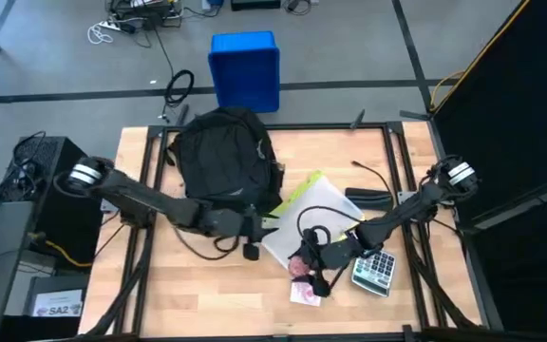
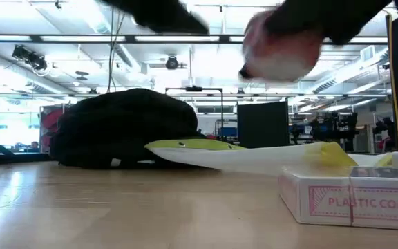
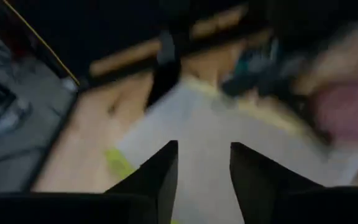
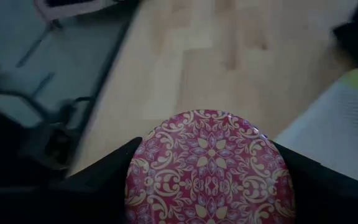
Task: Unpack backpack
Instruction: Remove the red item from the zip lock bag
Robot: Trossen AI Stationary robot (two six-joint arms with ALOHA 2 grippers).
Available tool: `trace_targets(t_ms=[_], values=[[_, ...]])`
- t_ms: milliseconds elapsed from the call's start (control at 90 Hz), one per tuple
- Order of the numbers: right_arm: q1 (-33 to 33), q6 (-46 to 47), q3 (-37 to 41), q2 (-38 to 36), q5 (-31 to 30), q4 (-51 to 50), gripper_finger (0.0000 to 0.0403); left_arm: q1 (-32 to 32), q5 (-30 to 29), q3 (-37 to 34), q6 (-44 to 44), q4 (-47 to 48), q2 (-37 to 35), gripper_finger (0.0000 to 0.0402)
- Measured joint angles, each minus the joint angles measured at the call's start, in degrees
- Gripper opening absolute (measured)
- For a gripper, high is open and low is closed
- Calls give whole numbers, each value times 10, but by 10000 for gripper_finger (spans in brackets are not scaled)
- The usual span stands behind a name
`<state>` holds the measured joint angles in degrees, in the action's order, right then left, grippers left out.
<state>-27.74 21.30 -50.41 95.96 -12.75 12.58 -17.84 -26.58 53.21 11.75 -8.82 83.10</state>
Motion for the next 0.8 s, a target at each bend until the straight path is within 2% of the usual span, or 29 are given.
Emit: trace_targets(t_ms=[133, 278, 444, 567, 678, 800], values=[[36, -12, -6, 73, 39, 52, 265, -11, -20, 0, 11, 9, -41, 116], [60, -44, -64, 128, 73, 58, 265, -14, -28, 0, 11, 29, -44, 115], [75, -82, -154, 196, 126, 10, 265, -14, -29, 0, 27, 34, -48, 115], [78, -102, -212, 235, 131, -50, 266, -15, -31, -1, 28, 65, -60, 115], [79, -116, -231, 258, 122, -71, 271, -17, -43, -35, 11, 66, -91, 115], [83, -113, -232, 258, 121, -75, 271, -18, -72, -103, 8, 0, -152, 115]])
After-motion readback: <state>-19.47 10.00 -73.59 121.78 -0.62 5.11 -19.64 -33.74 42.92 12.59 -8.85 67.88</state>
